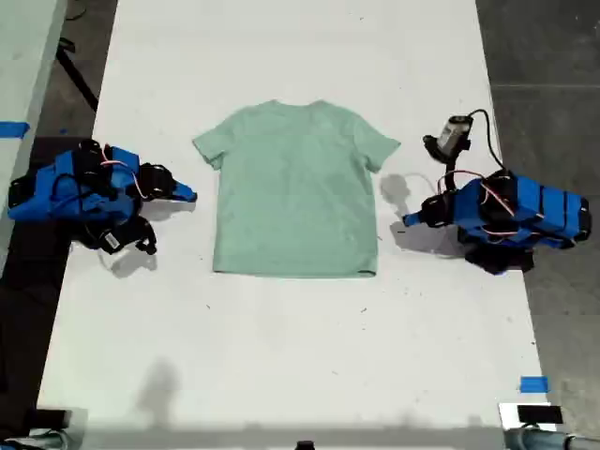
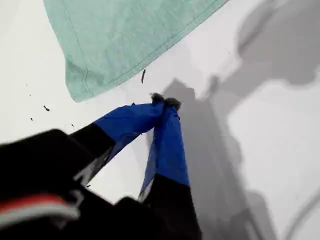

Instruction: Fold t-shirt

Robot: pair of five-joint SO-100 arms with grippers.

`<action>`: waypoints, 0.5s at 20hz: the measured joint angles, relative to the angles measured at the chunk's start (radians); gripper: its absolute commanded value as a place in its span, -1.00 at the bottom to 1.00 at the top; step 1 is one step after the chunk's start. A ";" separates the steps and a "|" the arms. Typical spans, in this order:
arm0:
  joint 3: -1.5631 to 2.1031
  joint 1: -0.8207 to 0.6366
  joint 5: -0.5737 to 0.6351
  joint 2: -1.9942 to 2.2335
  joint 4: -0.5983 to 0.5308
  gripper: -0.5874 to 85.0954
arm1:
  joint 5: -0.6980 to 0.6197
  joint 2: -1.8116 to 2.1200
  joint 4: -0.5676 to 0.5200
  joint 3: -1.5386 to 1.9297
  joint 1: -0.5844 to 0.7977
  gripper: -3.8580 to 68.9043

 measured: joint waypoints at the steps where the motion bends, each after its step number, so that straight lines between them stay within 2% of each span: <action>1: 0.000 0.002 -0.003 0.000 0.000 -0.95 | 0.000 0.000 -0.002 0.003 0.000 -0.93; 2: 0.000 0.048 -0.032 -0.002 -0.009 -0.95 | 0.044 -0.009 -0.023 0.009 0.020 -0.93; 3: 0.000 0.095 -0.043 0.003 -0.011 -0.95 | 0.183 -0.002 -0.031 0.009 0.041 -0.93; 5: 0.000 0.124 -0.046 -0.003 -0.012 -0.96 | 0.560 -0.003 -0.037 0.009 0.052 -0.93; 6: 0.000 0.124 -0.049 0.000 -0.012 -0.96 | 0.675 0.005 -0.038 0.009 0.052 -0.93; 8: 0.000 0.117 -0.054 0.000 -0.012 -0.98 | 0.753 0.008 -0.040 0.009 0.052 -0.93; 10: 0.000 0.115 -0.058 0.000 -0.015 -0.98 | 0.764 0.008 -0.041 0.009 0.052 -0.93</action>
